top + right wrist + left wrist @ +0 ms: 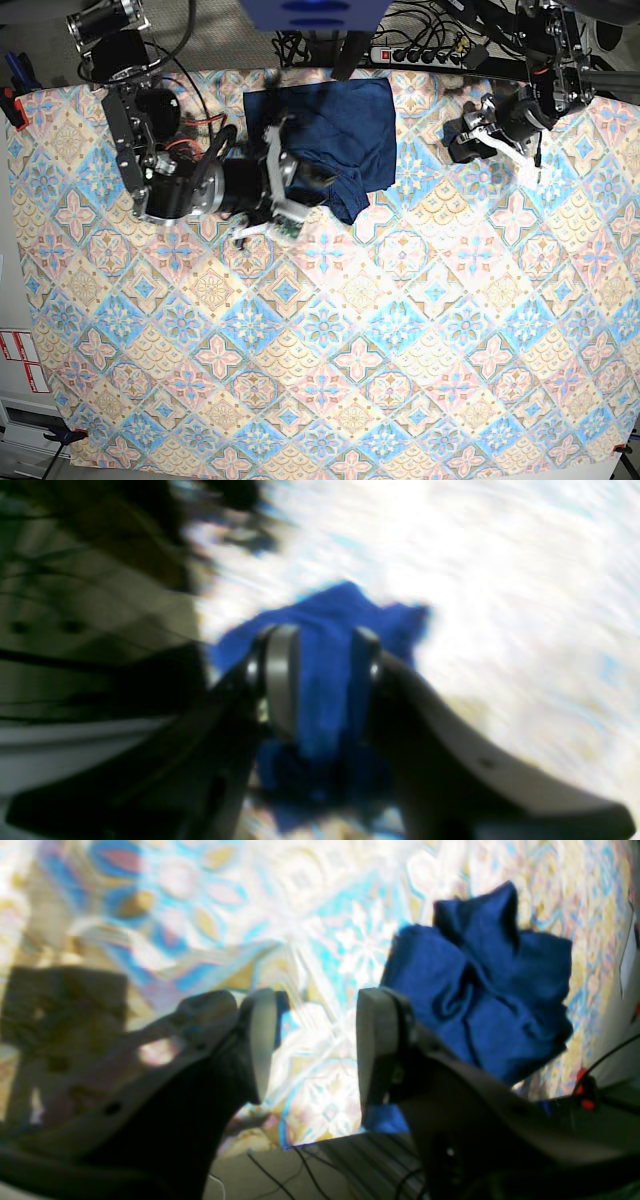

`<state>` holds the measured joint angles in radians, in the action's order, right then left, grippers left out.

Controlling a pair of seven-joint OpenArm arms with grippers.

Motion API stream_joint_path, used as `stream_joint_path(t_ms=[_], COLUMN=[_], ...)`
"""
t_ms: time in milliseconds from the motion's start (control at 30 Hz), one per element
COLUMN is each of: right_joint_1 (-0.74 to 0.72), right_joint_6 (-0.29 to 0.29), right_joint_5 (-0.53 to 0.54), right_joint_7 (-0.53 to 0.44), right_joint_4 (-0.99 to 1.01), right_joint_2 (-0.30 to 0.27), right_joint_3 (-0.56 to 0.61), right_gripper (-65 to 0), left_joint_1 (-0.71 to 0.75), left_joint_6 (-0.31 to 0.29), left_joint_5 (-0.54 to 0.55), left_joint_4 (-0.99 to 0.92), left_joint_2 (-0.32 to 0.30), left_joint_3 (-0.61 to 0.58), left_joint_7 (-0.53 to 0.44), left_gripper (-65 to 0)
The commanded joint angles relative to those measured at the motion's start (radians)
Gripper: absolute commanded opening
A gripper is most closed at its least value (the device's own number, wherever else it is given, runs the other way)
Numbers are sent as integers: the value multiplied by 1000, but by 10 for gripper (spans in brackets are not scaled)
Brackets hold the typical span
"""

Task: Fold the T-shirt properly
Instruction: 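Fold the grasped end with the right gripper over onto the bundle, then release the shirt and pull the right gripper back from the bundle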

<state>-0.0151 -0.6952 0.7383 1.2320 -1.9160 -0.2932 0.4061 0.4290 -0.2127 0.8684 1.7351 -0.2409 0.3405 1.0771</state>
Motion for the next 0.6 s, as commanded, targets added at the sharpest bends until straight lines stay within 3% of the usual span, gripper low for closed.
stream_joint_path(t_ms=[0,133,233,567], right_joint_1=[7,80,122,137], right_joint_6=[-3,-3,-3,-3], right_joint_5=[-7,-174,-277,-222], right_joint_7=[-18,-18,-10,-8], right_joint_4=[-15,-12,13,99], right_joint_2=[-16,-25,-25,-53], right_joint_3=[-45,-206,-223,-97], right_gripper=[-478,-478,-474,-473], left_joint_1=[-9,-12,-14,-15], left_joint_6=[-1,-1,-1,-4], left_joint_5=[13,1,-1,-39], left_joint_4=[16,16,16,16], left_joint_2=[-10,-8,-5,-4], left_joint_3=[-1,-2,2,-1], left_joint_7=[-8,-8,-8,-8], left_gripper=[-397,-397,-397,-397])
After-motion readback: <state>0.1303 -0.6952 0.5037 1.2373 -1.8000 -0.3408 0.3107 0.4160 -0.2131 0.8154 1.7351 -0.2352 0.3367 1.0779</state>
